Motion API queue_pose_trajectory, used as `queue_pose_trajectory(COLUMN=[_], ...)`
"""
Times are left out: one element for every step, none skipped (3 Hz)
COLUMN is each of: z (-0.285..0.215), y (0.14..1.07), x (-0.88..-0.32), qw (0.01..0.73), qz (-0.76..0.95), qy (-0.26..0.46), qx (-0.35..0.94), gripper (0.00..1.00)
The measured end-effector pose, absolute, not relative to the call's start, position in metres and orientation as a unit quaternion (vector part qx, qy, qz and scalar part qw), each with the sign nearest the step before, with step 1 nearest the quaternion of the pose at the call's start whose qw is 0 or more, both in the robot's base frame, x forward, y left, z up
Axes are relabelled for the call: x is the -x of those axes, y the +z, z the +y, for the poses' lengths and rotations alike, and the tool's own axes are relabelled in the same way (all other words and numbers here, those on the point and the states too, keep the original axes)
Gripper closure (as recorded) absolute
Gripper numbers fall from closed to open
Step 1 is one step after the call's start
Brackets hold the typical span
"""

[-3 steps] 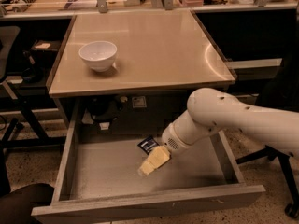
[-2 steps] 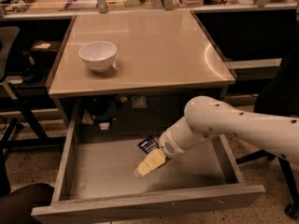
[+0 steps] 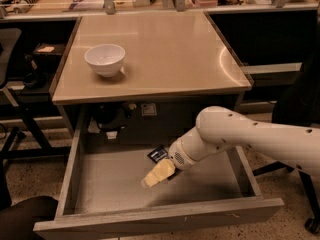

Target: Pick rxbar blueberry from top drawer and place on counter

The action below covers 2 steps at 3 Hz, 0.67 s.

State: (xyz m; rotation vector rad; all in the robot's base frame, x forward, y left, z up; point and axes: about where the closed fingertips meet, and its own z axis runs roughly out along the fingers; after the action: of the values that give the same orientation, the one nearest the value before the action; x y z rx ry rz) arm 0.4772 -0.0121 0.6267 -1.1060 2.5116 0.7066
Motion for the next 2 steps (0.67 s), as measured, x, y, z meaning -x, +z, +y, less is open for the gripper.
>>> queue_pose_trajectory(z=[-0.01,-0.018], y=[0.623,0.622], x=[-0.485,-0.505], qw=[0.169,0.203], qz=[0.876,0.878], qy=[0.257,0.254], qx=[0.371,0.351], gripper=[0.0,0.0])
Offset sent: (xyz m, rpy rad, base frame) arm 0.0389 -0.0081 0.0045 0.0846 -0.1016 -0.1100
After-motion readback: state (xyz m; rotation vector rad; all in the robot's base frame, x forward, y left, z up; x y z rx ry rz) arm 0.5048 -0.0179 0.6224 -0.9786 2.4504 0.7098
